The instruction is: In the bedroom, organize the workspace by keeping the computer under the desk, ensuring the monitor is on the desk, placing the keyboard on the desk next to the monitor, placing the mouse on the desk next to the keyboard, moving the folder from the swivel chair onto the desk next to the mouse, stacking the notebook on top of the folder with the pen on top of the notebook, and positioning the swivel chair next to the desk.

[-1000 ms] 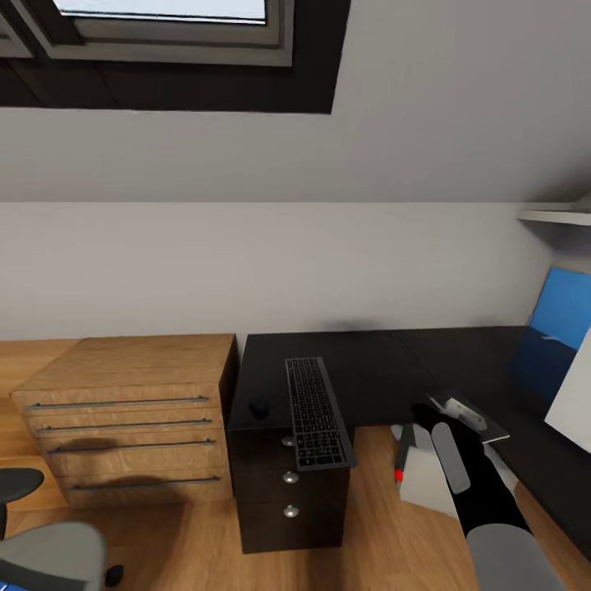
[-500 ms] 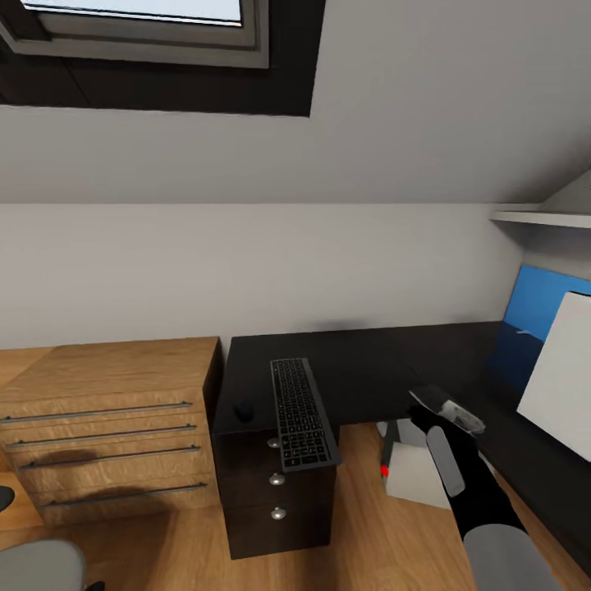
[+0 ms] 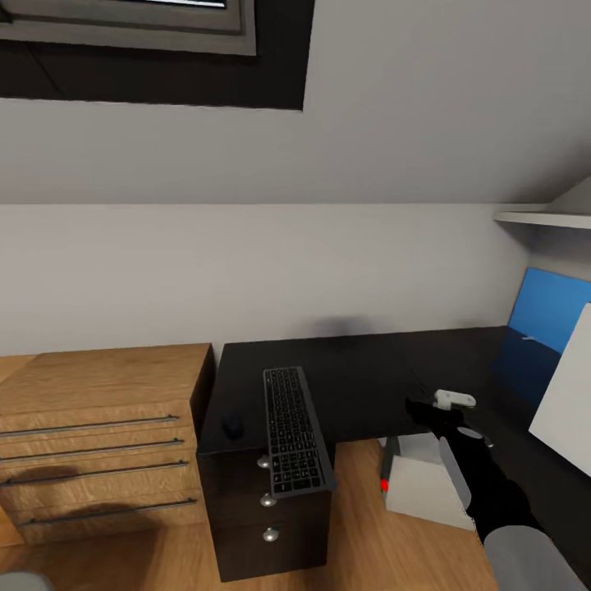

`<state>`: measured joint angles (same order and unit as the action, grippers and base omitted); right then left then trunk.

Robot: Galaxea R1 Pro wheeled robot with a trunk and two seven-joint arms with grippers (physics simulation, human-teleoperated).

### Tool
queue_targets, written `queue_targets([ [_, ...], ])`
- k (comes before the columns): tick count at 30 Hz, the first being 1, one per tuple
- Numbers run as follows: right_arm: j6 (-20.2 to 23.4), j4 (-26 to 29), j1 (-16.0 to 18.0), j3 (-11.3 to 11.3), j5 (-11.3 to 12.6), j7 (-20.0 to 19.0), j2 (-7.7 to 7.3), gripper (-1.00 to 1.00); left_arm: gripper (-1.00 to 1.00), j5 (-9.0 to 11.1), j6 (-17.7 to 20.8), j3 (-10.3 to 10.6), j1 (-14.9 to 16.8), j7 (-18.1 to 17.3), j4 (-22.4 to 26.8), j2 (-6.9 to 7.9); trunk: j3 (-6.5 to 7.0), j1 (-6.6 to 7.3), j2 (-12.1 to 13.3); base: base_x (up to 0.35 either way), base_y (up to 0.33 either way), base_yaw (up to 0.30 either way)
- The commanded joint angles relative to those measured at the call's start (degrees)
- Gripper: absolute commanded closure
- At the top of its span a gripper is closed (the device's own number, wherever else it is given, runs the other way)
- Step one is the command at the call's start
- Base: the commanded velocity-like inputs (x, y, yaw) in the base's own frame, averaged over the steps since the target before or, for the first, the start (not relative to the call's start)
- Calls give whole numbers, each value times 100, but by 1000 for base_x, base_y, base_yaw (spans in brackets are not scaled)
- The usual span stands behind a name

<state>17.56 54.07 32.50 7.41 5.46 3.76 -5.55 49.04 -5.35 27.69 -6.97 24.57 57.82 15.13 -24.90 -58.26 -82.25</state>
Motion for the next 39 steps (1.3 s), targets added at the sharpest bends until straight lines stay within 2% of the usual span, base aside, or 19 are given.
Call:
queue_targets([
  [1, -69, -44, 2, -7, 4, -65, -44, -100, -100, 48, -45, 26, 3, 35, 10, 8, -5, -3, -3, 252, -204, 0],
  [4, -228, -231, 2, 5, -59, -180, -143, -100, -100, -39, -45, 26, 3, 43, 5, 8, -5, -3, -3, 242, -219, 0],
  [9, -428, -647, 8, 28, -70, -228, -443, -100, -100, -142, -45, 26, 3, 47, -27, 8, -5, -3, -3, 97, -90, 0],
  [18, -506, -878, 19, 172, -41, -243, -720, -100, -100, -163, -45, 26, 3, 48, -34, -3, -5, -3, -3, 16, -14, 0],
  [24, -535, -1299, 43, 292, -29, -259, -792, -100, -100, -171, -45, 26, 3, 48, -34, -72, -5, -3, -3, 49, -2, 0],
  [33, -603, -1420, 53, 317, -12, -398, -857, -100, -100, -175, -45, 26, 3, 48, -42, -105, -5, -3, -3, 101, 0, 0],
  [39, -604, -1429, 53, 350, 232, -472, -927, -100, -100, -175, -45, 26, 3, 48, -43, -106, -5, -3, -3, 6, 0, 0],
])
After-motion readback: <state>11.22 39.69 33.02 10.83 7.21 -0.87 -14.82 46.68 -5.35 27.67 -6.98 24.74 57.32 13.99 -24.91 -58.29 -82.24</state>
